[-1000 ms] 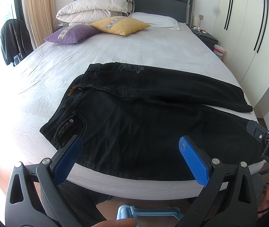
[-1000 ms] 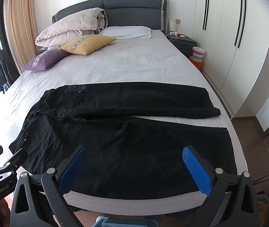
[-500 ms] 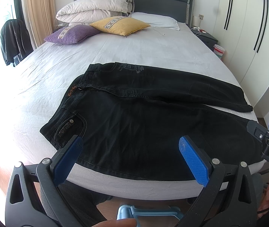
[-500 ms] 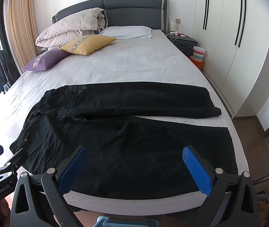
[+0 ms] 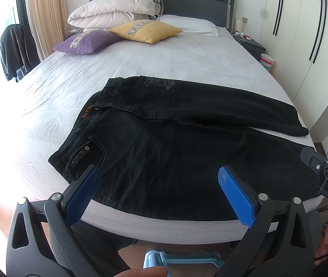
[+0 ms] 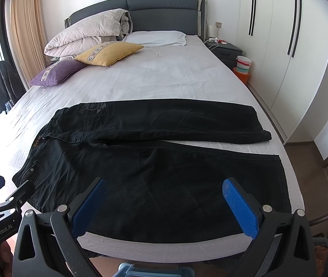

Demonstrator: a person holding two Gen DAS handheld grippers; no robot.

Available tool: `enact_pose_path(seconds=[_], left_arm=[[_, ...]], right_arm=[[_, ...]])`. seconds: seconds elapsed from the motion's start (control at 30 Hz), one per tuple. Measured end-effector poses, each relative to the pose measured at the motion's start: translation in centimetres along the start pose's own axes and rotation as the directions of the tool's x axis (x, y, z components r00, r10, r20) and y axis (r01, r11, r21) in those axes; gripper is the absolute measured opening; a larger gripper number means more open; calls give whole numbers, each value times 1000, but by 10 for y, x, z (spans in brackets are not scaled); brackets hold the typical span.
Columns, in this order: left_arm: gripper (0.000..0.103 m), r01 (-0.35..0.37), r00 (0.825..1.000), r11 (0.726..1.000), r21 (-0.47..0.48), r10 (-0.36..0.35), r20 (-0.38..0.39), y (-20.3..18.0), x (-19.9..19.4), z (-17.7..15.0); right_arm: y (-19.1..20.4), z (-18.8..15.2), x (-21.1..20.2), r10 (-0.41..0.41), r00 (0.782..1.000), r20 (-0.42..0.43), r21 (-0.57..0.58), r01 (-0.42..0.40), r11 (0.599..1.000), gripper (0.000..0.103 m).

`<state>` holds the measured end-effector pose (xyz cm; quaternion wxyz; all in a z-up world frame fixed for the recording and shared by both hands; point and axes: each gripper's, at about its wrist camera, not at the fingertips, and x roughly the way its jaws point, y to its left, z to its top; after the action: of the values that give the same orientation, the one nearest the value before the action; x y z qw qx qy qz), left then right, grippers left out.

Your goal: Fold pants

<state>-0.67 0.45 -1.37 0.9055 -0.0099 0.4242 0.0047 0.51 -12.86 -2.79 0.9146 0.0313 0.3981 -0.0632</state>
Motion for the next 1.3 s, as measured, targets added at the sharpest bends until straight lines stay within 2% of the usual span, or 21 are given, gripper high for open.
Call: enact_pose_path(seconds=[0.2, 0.33, 0.4, 0.53, 0.6, 0.63, 0.7, 0.77, 0.8, 0.87, 0.9, 0.97, 1.07, 1.17, 1.3], left_arm=[[103, -18, 1000, 1000, 13, 17, 16, -2, 1, 0], [103, -35, 997, 997, 74, 30, 72, -4, 0, 3], [103, -27, 996, 990, 135, 15, 88, -1, 4, 7], [103, 37, 993, 975, 218, -59, 98, 16, 21, 29], [103, 110, 991, 959, 260, -126, 49, 27, 42, 47], [103, 119, 991, 957, 266, -131, 31, 32, 52, 54], [103, 69, 996, 950, 306, -85, 41, 41, 75, 69], [103, 38, 996, 930, 367, -66, 66, 48, 96, 84], [103, 34, 998, 921, 387, -51, 34, 52, 115, 97], [103, 61, 998, 918, 393, -55, -28, 61, 145, 121], [103, 104, 994, 913, 394, -90, -54, 66, 162, 136], [103, 163, 987, 889, 428, -146, -73, 70, 185, 161], [103, 198, 980, 829, 523, -150, -133, 62, 230, 199], [103, 245, 966, 779, 577, -147, -212, 57, 278, 228], [103, 303, 946, 743, 596, -155, -286, 58, 325, 248]], right_arm=[[2, -1, 4, 19, 1000, -12, -5, -19, 1000, 103], [-3, 4, 7, 92, 996, -8, -29, -92, 995, 103], [-5, 8, 9, 130, 992, -4, -66, -130, 989, 103], [-23, 26, 23, 184, 983, -4, -104, -183, 978, 103], [-33, 36, 31, 234, 972, 3, -98, -232, 968, 103], [-39, 42, 36, 259, 966, 3, -99, -257, 961, 103], [-45, 51, 47, 283, 959, -2, -119, -282, 952, 103], [-48, 60, 61, 312, 950, -5, -161, -308, 937, 103], [-49, 64, 69, 324, 946, -10, -181, -320, 930, 103], [-51, 75, 88, 344, 938, -38, -219, -343, 913, 103], [-53, 81, 98, 361, 931, -53, -236, -363, 901, 103], [-56, 92, 115, 377, 923, -84, -254, -385, 887, 103], [-59, 107, 142, 431, 891, -144, -274, -454, 848, 103], [-61, 119, 165, 451, 877, -168, -304, -481, 822, 102], [-69, 135, 199, 478, 852, -214, -301, -523, 798, 98]])
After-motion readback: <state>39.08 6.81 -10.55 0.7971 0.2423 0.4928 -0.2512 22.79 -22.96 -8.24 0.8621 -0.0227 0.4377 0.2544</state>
